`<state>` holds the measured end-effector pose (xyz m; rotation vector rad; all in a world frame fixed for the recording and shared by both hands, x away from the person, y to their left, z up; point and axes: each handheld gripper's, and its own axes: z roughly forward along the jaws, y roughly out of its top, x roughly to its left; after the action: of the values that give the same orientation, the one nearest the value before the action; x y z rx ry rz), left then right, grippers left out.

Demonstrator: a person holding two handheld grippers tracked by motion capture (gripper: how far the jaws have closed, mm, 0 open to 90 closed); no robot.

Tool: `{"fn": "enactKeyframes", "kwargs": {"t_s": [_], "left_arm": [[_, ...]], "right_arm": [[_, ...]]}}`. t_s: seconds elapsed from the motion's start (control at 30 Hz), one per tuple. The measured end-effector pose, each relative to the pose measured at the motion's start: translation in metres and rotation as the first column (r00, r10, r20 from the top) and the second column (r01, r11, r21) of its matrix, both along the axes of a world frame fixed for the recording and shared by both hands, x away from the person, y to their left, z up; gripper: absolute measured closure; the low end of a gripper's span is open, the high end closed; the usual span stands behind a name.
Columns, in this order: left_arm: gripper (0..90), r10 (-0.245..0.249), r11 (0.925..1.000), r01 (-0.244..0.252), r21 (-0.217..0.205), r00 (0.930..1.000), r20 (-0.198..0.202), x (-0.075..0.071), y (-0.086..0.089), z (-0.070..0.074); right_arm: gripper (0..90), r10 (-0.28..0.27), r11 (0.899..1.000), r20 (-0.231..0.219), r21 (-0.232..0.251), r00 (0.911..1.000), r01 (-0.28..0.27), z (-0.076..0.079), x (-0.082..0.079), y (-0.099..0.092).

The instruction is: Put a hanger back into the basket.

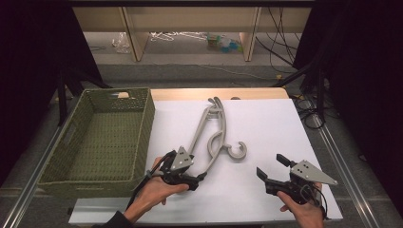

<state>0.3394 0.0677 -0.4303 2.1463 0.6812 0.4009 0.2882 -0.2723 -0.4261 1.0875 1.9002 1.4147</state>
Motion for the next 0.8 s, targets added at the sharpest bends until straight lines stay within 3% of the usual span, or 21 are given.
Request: {"fn": "enactKeyframes", "kwargs": {"t_s": [0.03, 0.1, 0.13, 0.2, 0.33, 0.37, 0.43, 0.47, 0.5, 0.53, 0.6, 0.67, 0.8], "left_arm": [[32.4, 0.000, 1.0000, 0.000, 0.000, 1.0000, 0.000, 0.000, 0.000, 0.000], [35.5, 0.003, 0.9991, -0.001, 0.042, 0.9982, -0.061, 0.013, -0.012, -0.004], [36.0, 0.003, 0.9991, -0.001, 0.042, 0.9982, -0.061, 0.013, -0.012, -0.004], [39.5, 0.015, 0.9984, -0.009, 0.056, 0.9934, -0.114, 0.022, -0.025, -0.011], [44.8, 0.040, 0.9946, -0.026, 0.100, 0.9894, -0.140, 0.032, -0.032, -0.019], [46.2, 0.063, 0.9911, -0.041, 0.126, 0.9833, -0.171, 0.039, -0.036, -0.021], [49.7, 0.062, 0.9900, -0.037, 0.136, 0.9806, -0.186, 0.042, -0.038, -0.022], [50.4, 0.062, 0.9868, -0.027, 0.160, 0.9737, -0.219, 0.046, -0.043, -0.024], [51.1, 0.062, 0.9868, -0.027, 0.160, 0.9737, -0.219, 0.046, -0.043, -0.024], [51.7, 0.067, 0.9816, -0.024, 0.189, 0.9714, -0.228, 0.050, -0.049, -0.026], [53.2, 0.083, 0.9810, -0.039, 0.190, 0.9693, -0.231, 0.050, -0.052, -0.027], [55.8, 0.076, 0.9804, -0.024, 0.195, 0.9622, -0.262, 0.057, -0.057, -0.029], [62.4, 0.078, 0.9795, -0.022, 0.200, 0.9581, -0.276, 0.064, -0.060, -0.031]], "right_arm": [[15.9, 0.000, 1.000, 0.000, 0.000, 1.0000, 0.000, 0.000, 0.000, 0.000], [15.9, 0.006, 1.000, 0.002, -0.006, 1.0000, -0.006, 0.000, 0.001, 0.000], [15.9, 0.014, 1.000, 0.001, 0.002, 0.9999, -0.014, -0.001, 0.001, 0.001], [16.0, 0.009, 1.000, -0.004, 0.001, 1.0000, -0.008, 0.000, 0.000, 0.000], [16.0, 0.017, 1.000, 0.009, 0.009, 0.9998, -0.017, -0.002, 0.002, 0.000], [16.1, 0.021, 1.000, -0.001, 0.006, 0.9998, -0.021, -0.001, 0.002, 0.000], [16.1, 0.022, 1.000, 0.000, 0.006, 0.9998, -0.022, -0.001, 0.002, 0.000], [16.2, 0.021, 1.000, 0.000, 0.002, 0.9998, -0.021, -0.001, 0.002, 0.000], [16.2, 0.021, 1.000, 0.000, 0.002, 0.9998, -0.021, -0.001, 0.002, 0.000], [16.4, 0.022, 1.000, 0.001, 0.001, 0.9998, -0.022, -0.001, 0.002, 0.000], [16.4, 0.024, 1.000, 0.001, 0.003, 0.9997, -0.024, -0.001, 0.002, 0.000], [16.7, 0.025, 1.000, -0.005, 0.000, 0.9997, -0.025, -0.001, 0.002, 0.001], [16.9, 0.024, 1.000, -0.006, -0.014, 0.9997, -0.024, -0.001, 0.002, 0.000]]}}
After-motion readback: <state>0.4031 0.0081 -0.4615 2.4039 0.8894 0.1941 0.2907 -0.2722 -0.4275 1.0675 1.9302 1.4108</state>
